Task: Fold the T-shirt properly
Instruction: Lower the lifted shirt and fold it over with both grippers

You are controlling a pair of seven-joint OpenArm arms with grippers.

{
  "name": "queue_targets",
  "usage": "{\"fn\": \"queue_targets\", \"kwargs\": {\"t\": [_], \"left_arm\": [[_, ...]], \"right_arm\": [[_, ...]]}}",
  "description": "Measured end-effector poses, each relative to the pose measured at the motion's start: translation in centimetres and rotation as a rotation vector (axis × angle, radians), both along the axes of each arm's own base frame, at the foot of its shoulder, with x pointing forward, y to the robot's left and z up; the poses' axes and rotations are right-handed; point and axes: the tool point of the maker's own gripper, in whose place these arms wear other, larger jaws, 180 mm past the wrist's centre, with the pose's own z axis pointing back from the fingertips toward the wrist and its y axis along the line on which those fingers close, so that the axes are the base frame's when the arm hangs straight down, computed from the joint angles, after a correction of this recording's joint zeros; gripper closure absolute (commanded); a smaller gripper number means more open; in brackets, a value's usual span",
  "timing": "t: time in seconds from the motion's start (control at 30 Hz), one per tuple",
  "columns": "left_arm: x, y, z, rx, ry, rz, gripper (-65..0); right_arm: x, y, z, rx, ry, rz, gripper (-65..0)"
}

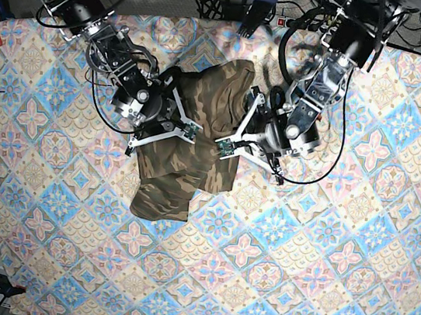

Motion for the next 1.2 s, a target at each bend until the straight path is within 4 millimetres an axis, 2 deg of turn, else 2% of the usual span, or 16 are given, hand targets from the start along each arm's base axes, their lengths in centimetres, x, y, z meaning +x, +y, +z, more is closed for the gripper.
{"fn": "queue_targets", "kwargs": {"t": [0.17,0.27,0.33,0.4,0.5,0.57,0.67,0.77,0.83,1.0,1.2], "left_arm": [[0.8,-2.5,-2.8,-0.086,0.075,0.007,-7.9],[2.4,-2.6,-2.5,-0.118,0.072,0.049,-7.8],[3.2,-2.4,-1.2,-0.13,0.03,0.063,-7.8],[3.8,-3.0,1.5,-0.163,-0.052,0.046,-7.8],[4.3,-4.7,5.6,-0.233,-0.168,0.009,-7.8],[4.3,-5.5,7.6,-0.269,-0.225,0.001,-8.1],[3.0,-4.8,8.7,-0.232,-0.248,0.001,-8.1],[1.0,-4.5,8.8,-0.189,-0.247,-0.024,-7.7],[-1.2,-4.5,8.2,-0.155,-0.224,-0.106,-7.7],[-6.8,-3.4,4.5,-0.065,-0.104,-0.211,-7.7],[-8.5,-1.7,2.6,-0.019,-0.046,-0.233,-7.8]], "right_arm": [[-0.4,0.0,-0.3,-0.002,0.011,-0.001,-1.5],[-0.4,-0.2,-0.2,-0.004,0.01,-0.004,-1.1],[-0.2,0.1,0.2,0.004,-0.003,-0.001,-1.1],[0.3,1.1,1.5,0.037,-0.039,0.016,-1.1],[1.4,2.5,4.2,0.113,-0.105,0.014,-1.1],[3.0,1.9,6.3,0.136,-0.172,-0.025,-1.1],[4.4,-0.1,8.4,0.156,-0.239,-0.102,-1.1],[4.9,-2.3,8.6,0.167,-0.25,-0.213,-1.1],[5.0,-3.0,8.7,0.184,-0.249,-0.261,-1.1],[4.4,-5.5,8.1,0.169,-0.239,-0.338,-1.1],[4.2,-5.3,7.9,0.177,-0.233,-0.341,-1.1]]}}
